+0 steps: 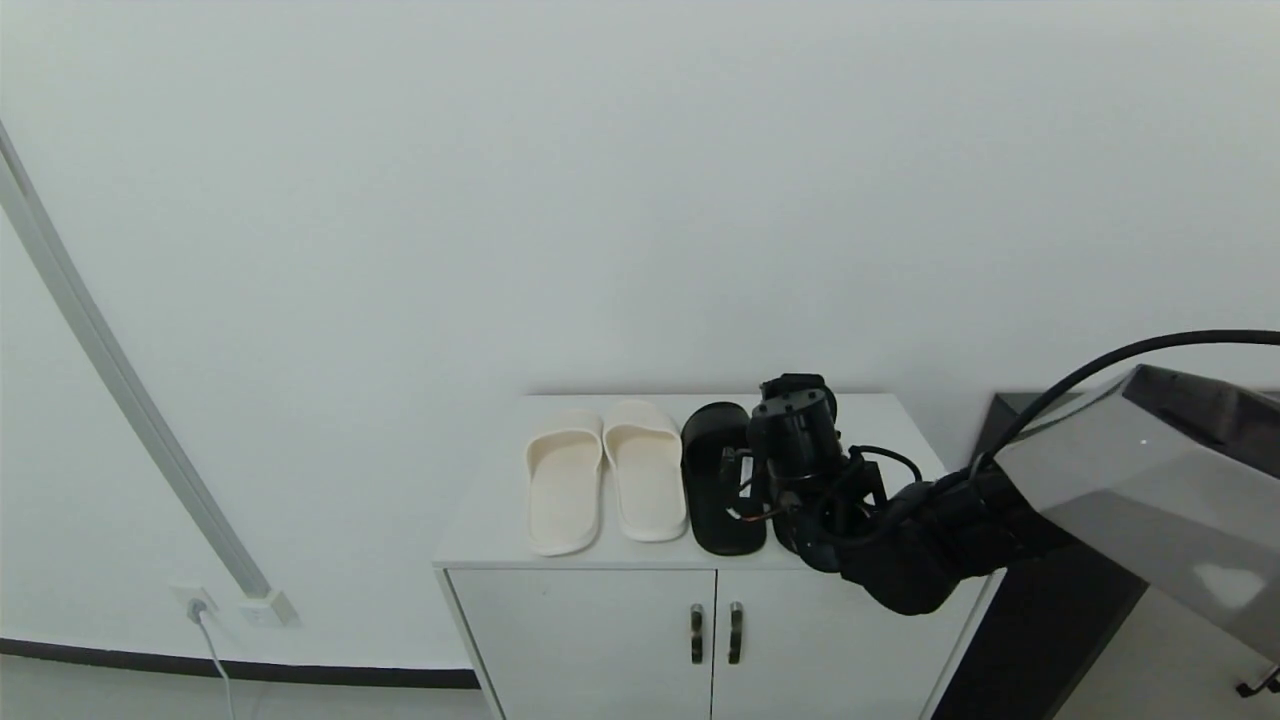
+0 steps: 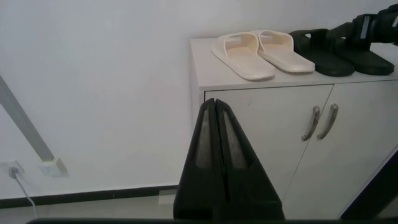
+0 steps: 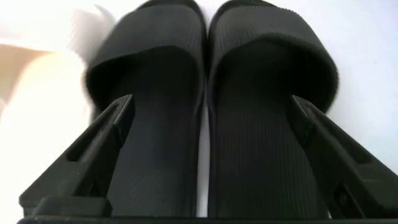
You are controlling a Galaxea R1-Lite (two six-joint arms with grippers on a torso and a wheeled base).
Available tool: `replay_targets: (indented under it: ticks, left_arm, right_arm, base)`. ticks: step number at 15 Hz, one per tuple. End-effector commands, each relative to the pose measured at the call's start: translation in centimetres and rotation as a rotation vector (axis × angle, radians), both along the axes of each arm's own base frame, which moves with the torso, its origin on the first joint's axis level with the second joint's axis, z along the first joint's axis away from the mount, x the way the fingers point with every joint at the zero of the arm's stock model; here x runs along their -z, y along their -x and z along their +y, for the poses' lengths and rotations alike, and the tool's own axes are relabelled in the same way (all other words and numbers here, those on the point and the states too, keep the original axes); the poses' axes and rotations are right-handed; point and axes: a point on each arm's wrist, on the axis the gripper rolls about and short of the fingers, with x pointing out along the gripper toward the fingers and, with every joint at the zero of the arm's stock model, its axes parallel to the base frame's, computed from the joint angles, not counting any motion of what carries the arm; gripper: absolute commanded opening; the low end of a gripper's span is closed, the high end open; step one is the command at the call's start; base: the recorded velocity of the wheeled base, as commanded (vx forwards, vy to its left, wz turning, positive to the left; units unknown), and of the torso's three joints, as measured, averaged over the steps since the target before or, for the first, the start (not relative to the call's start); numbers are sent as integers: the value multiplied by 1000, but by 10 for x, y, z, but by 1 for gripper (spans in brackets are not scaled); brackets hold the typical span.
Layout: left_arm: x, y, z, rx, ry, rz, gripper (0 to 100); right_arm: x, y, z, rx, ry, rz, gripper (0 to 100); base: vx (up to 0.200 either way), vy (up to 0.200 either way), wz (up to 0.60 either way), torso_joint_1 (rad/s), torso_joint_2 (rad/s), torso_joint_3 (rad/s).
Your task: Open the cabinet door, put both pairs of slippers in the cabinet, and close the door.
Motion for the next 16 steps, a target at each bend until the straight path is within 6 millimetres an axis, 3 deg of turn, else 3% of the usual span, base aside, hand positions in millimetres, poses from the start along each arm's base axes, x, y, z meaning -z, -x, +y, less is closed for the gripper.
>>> replay_targets:
  ticks: [1, 7, 12, 13, 16]
  left_arm:
    - [0, 0, 0, 0, 0, 0, 0]
    - [0, 0, 0, -3, 11, 1, 0]
    - [0, 0, 0, -1, 11, 1, 0]
    - [0, 0, 0, -3, 11, 1, 0]
    - [0, 0, 0, -3, 11, 1, 0]
  right_arm:
    - [18, -17, 3, 8, 9, 16, 100]
    - [38, -53, 12, 31, 1, -10, 100]
    - [39, -68, 13, 30, 41, -40, 100]
    - [42, -71, 14, 33, 40, -44, 0]
    - [45, -72, 15, 32, 42, -41, 0]
  base:
    - [0, 0, 0, 0, 0, 0]
    - [0, 0, 0, 0, 0, 0]
    - [0, 0, 0, 0, 0, 0]
    - [0, 0, 0, 0, 0, 0]
    - [0, 0, 0, 0, 0, 0]
